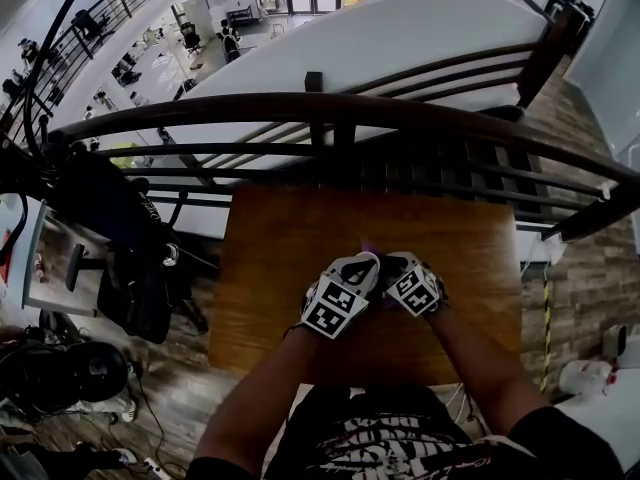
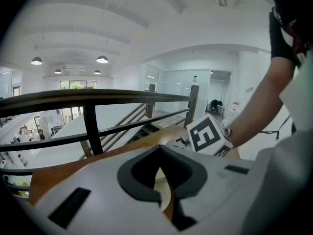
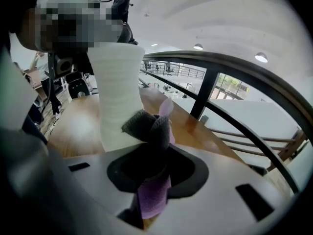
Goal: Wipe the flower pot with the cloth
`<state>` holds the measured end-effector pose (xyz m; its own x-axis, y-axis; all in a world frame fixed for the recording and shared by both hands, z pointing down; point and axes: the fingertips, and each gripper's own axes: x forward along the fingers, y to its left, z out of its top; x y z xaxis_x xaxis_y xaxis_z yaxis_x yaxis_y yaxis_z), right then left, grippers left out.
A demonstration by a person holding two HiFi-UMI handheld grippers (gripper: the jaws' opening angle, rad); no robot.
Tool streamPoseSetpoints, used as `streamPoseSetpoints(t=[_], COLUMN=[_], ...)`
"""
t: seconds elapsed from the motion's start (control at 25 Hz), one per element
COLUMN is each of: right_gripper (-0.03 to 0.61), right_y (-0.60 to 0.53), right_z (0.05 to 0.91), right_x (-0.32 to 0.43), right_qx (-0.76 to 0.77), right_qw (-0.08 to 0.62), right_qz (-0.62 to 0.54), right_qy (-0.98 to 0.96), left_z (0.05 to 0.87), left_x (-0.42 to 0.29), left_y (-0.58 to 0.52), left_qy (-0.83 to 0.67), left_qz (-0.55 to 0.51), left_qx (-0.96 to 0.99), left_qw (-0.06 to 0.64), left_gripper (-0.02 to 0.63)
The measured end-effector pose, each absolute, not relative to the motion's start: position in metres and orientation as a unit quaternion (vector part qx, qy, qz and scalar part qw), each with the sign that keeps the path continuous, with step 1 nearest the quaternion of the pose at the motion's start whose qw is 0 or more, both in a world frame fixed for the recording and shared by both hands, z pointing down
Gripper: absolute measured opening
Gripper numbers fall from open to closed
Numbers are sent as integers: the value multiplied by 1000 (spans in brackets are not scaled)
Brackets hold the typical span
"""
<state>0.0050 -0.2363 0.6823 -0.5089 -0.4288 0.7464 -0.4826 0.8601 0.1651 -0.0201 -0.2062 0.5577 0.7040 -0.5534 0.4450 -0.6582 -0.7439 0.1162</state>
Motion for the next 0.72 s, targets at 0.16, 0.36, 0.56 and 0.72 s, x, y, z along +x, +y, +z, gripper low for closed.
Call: streamPoseSetpoints(t=[0.16, 0.36, 0.56, 0.72], right_gripper=[77, 77, 77, 77], right_y=[-233, -217, -195, -183], right_z=[684, 689, 691, 690], right_x=[9, 12, 14, 8], right_qx=[260, 254, 248, 247], right_qw=[420, 419, 420, 417], right_qz=[31, 38, 45, 51], right_qy=[-869, -871, -872, -873], left_z=[562, 557, 557, 557], left_x=[-18, -19, -18, -19], left_y=[-206, -206, -205, -206], left_qy=[-333, -331, -328, -325], left_qz=[193, 194, 194, 194], left_qx=[913, 914, 915, 916], left_qw=[136, 132, 131, 131], left_gripper=[-2, -2, -2, -2])
